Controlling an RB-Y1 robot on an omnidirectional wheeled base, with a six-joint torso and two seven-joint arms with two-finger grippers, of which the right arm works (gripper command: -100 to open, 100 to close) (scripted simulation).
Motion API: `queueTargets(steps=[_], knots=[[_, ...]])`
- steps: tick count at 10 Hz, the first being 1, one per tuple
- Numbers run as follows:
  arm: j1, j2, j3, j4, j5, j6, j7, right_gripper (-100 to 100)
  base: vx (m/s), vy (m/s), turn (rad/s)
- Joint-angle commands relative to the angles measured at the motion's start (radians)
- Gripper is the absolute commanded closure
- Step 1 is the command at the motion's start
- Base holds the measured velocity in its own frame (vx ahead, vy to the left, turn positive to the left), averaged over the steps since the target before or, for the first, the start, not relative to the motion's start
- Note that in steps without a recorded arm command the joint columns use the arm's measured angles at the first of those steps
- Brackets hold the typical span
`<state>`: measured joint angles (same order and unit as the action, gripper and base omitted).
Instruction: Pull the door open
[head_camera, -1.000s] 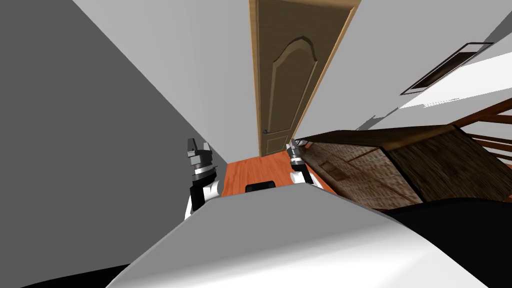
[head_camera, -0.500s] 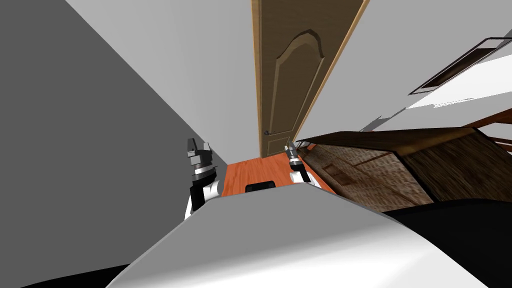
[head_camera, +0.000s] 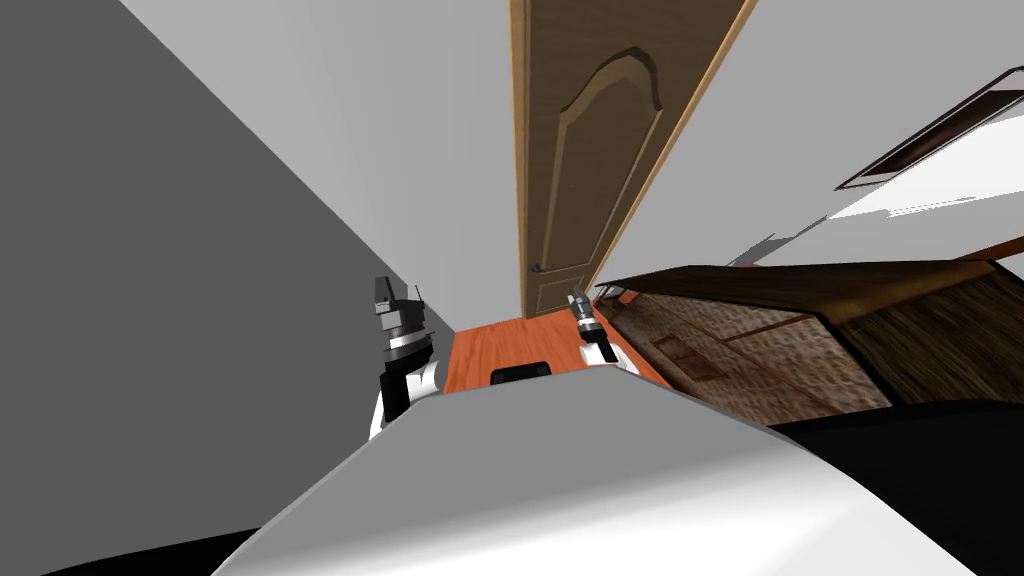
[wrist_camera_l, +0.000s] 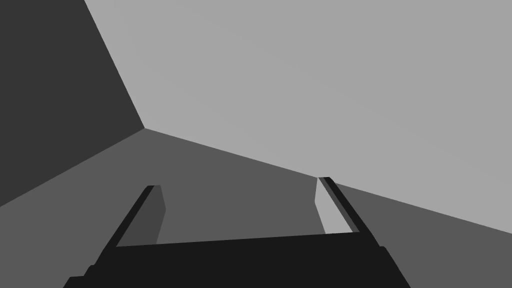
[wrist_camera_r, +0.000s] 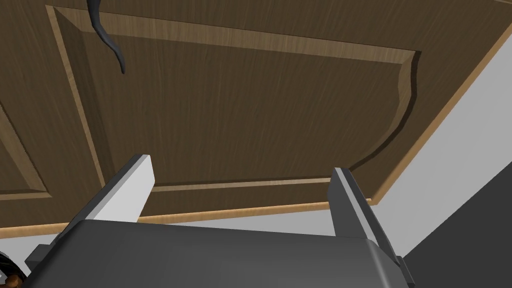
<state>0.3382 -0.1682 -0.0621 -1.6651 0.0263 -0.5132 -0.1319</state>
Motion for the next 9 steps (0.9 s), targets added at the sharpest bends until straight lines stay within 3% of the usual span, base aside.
queueTargets(steps=[1, 9], knots=[[-0.019, -0.009, -0.002, 0.05, 0.011, -0.016, -0.016, -100, 0.106, -0.004, 0.026], [-0.097, -0.056, -0.01, 0.273, 0.062, -0.076, -0.09, -100, 0.101, 0.003, 0.022]])
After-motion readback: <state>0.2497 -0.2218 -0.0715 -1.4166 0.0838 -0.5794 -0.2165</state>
